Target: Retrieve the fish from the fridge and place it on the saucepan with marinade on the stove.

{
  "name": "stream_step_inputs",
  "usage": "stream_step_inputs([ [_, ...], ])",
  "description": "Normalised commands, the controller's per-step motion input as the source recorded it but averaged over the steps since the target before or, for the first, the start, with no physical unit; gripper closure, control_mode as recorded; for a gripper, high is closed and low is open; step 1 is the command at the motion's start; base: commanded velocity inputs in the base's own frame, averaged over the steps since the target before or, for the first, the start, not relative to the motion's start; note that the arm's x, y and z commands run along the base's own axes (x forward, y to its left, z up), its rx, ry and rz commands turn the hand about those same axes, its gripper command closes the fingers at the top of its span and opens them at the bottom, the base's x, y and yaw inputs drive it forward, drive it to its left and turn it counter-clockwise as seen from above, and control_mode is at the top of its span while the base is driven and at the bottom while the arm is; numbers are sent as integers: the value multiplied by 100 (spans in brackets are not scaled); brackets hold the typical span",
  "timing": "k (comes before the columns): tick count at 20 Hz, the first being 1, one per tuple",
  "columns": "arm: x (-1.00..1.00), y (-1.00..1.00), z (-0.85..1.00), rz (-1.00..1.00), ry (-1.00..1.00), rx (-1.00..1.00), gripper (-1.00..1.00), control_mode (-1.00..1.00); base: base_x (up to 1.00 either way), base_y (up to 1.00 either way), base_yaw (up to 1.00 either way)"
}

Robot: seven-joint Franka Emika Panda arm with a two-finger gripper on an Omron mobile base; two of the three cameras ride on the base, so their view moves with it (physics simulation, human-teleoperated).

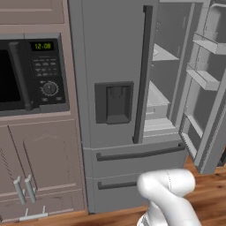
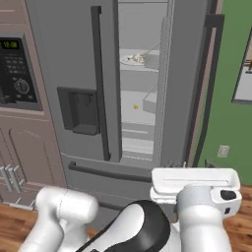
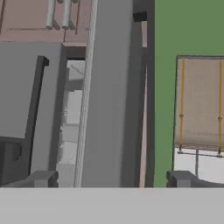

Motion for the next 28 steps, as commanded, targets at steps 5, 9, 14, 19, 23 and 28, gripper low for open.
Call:
stream_step_inputs([
  [5,-9,100,0,-23,-13,-13,-100,-100,0,0,0],
  [9,-4,100,0,-27,-9,-12,-100,-100,0,0,0],
  [14,-1,100,0,-22,-5,-13,-100,-100,0,0,0],
  [19,0,100,0,-14,0,-15,-100,-100,0,0,0],
  [23,11,100,0,-9,1,-18,-100,-100,0,0,0],
  [28,38,100,-2,-3,6,-26,-100,-100,0,0,0],
])
